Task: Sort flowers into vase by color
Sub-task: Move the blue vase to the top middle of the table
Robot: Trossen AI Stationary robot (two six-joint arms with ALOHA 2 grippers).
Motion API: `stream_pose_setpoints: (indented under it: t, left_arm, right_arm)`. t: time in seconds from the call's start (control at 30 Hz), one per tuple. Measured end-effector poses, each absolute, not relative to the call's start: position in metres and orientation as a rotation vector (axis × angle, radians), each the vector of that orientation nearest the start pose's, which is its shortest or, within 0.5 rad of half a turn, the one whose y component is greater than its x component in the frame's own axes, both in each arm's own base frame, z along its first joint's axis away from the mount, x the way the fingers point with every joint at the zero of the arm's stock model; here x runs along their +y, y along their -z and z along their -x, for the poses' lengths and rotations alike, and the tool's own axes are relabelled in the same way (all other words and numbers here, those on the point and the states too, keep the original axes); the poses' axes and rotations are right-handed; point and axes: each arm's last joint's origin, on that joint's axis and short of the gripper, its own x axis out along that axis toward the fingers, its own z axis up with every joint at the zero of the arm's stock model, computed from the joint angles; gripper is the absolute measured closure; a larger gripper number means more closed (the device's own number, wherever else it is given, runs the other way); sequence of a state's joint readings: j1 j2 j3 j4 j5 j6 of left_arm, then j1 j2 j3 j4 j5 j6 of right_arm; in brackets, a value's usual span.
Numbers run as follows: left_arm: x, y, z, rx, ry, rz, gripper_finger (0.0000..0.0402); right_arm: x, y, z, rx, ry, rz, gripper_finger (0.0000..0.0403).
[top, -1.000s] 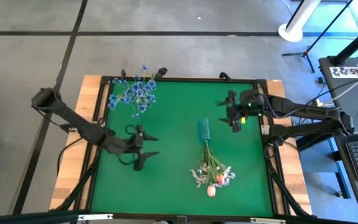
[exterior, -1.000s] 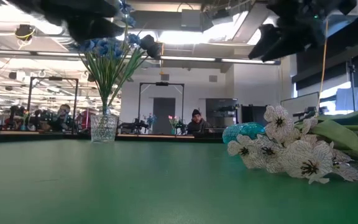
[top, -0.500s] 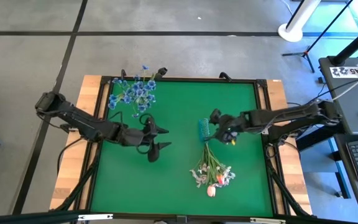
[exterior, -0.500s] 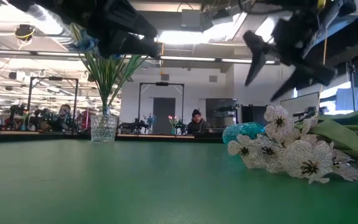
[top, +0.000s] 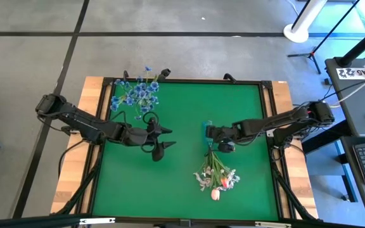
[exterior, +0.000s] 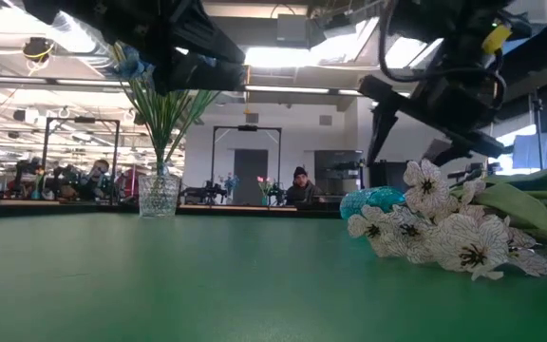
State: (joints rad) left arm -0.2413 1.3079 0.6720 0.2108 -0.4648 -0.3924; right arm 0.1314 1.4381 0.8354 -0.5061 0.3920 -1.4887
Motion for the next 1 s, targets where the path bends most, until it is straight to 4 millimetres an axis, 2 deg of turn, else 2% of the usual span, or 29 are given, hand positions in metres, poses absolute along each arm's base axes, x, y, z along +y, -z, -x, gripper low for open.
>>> stream_pose_setpoints:
  t: [0.3, 0.63, 0.73, 0.83, 1.0]
  left_arm:
    - [-0.054, -0.22, -0.263, 0.371, -0.295, 0.277, 0.0143]
    - [-0.062, -0.218, -0.26, 0.402, -0.255, 0.319, 0.0143]
    - [-0.068, -0.218, -0.259, 0.408, -0.236, 0.315, 0.0143]
    - [-0.071, -0.217, -0.258, 0.414, -0.222, 0.311, 0.0143]
    - [-0.077, -0.217, -0.256, 0.422, -0.202, 0.305, 0.0143]
  right_arm:
    - [0.027, -0.184, -0.291, 1.1, -0.69, 1.619, 0.0114]
    - [0.029, -0.147, -0.307, 1.189, -0.823, 1.538, 0.0114]
    - [0.029, -0.136, -0.308, 1.226, -0.837, 1.487, 0.0127]
    - [0.03, -0.132, -0.308, 1.241, -0.824, 1.449, 0.0155]
    - [0.03, -0.141, -0.311, 1.225, -0.751, 1.373, 0.0155]
